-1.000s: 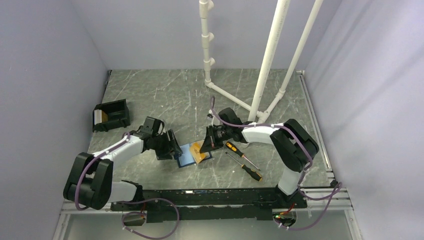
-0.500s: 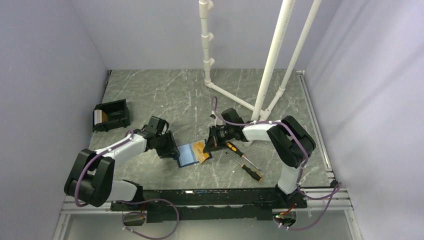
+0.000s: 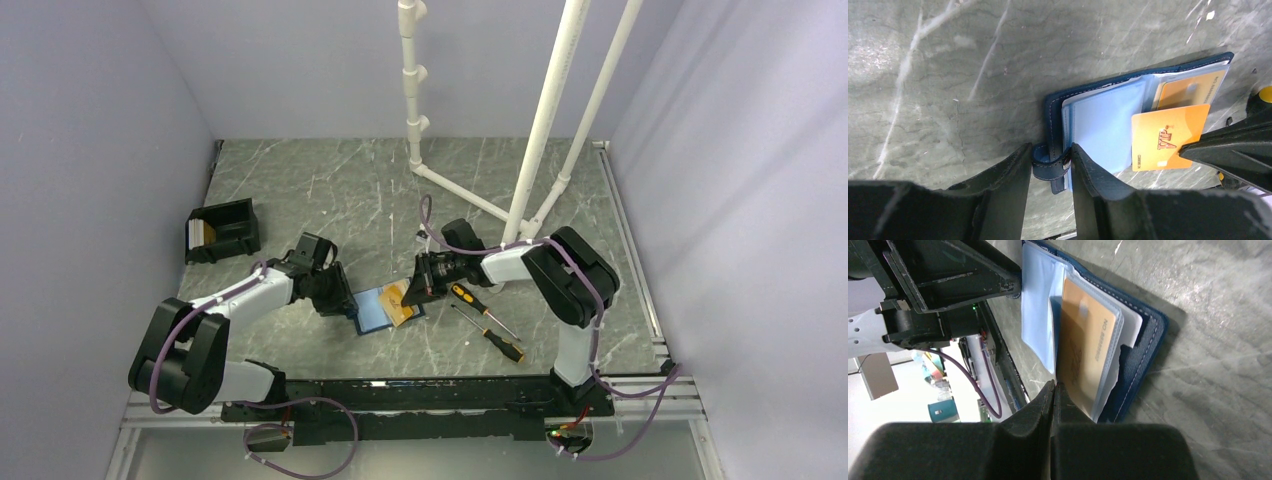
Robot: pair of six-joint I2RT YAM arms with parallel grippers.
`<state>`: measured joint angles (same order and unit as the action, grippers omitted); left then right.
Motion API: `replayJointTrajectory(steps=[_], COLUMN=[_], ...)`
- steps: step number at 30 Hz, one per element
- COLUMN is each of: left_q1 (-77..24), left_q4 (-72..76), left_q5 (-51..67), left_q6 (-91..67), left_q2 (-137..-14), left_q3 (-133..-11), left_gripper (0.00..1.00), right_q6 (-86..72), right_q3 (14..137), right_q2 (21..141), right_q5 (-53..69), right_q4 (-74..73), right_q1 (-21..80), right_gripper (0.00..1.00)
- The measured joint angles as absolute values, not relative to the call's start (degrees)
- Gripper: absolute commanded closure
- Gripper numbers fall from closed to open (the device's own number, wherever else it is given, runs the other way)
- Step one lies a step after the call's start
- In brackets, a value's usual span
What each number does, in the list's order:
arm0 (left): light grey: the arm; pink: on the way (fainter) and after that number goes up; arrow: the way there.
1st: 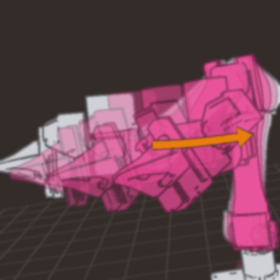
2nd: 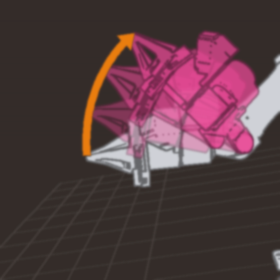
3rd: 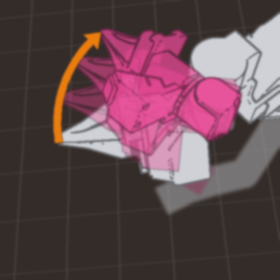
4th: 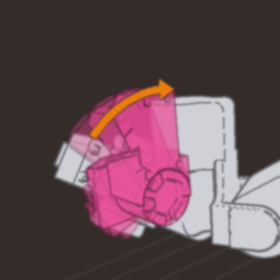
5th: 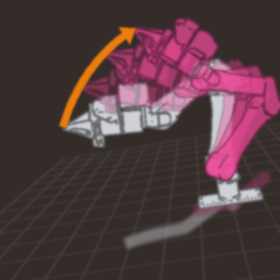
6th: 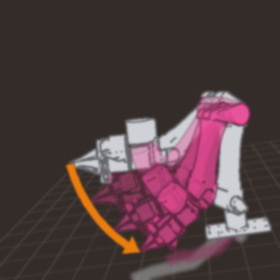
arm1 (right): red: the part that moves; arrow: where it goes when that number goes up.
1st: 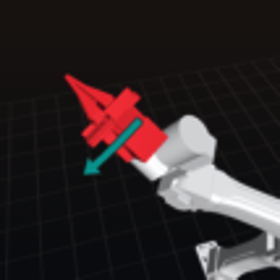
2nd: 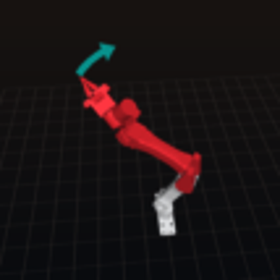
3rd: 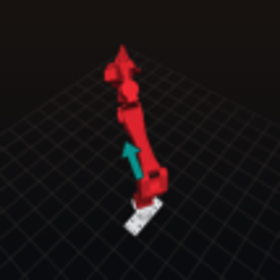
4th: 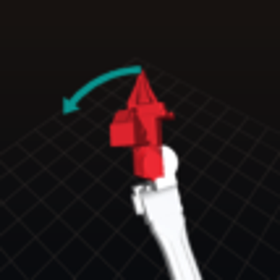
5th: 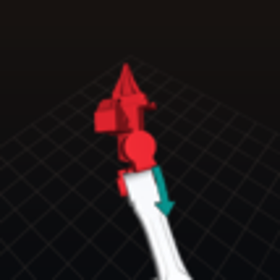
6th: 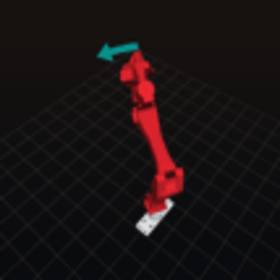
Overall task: Put the credit cards into the card holder
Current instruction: Insert the credit card into the card holder.
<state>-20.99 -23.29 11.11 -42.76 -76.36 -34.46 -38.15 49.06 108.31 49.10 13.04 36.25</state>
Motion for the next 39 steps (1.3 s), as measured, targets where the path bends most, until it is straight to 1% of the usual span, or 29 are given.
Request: replayJointTrajectory(steps=[14, 23, 27, 30, 31, 32, 36, 37, 39], left_q1=[-22.7, -23.2, -23.4, -23.6, -23.6, -23.7, -23.8, -23.8, -23.8], left_q4=[-21.3, -20.4, -20.2, -20.0, -20.1, -20.0, -20.5, -20.7, -21.0], left_q5=[10.5, 10.4, 10.0, 9.6, 9.5, 9.4, 9.0, 8.9, 8.5], left_q6=[-43.6, -44.3, -44.6, -44.8, -44.8, -44.8, -44.8, -44.8, -44.7], left_q2=[-76.4, -76.3, -75.7, -75.1, -74.9, -74.8, -73.8, -73.5, -72.9], left_q3=[-34.1, -33.8, -33.4, -33.0, -32.9, -32.8, -32.5, -32.4, -32.3], left_gripper=[0.61, 0.62, 0.61, 0.60, 0.60, 0.57, 0.50, 0.50, 0.54], right_q6=[-44.0, -45.1, -42.5, -38.7, -37.2, -35.7, -30.7, -29.1, -27.6], right_q3=[48.3, 46.3, 46.5, 47.9, 48.6, 49.4, 52.3, 52.9, 53.4], right_q2=[111.3, 111.4, 110.2, 108.2, 107.6, 107.0, 105.4, 104.6, 103.9], right_q5=[46.9, 44.1, 40.6, 37.1, 35.8, 34.6, 30.7, 29.3, 27.7], right_q4=[24.6, 27.9, 24.8, 19.0, 16.7, 14.4, 6.6, 4.4, 2.4], right_q1=[36.3, 38.0, 39.6, 40.3, 40.6, 40.9, 42.0, 42.3, 43.2], right_gripper=[1.00, 1.00, 0.92, 0.84, 0.84, 0.79, 0.70, 0.69, 0.67])
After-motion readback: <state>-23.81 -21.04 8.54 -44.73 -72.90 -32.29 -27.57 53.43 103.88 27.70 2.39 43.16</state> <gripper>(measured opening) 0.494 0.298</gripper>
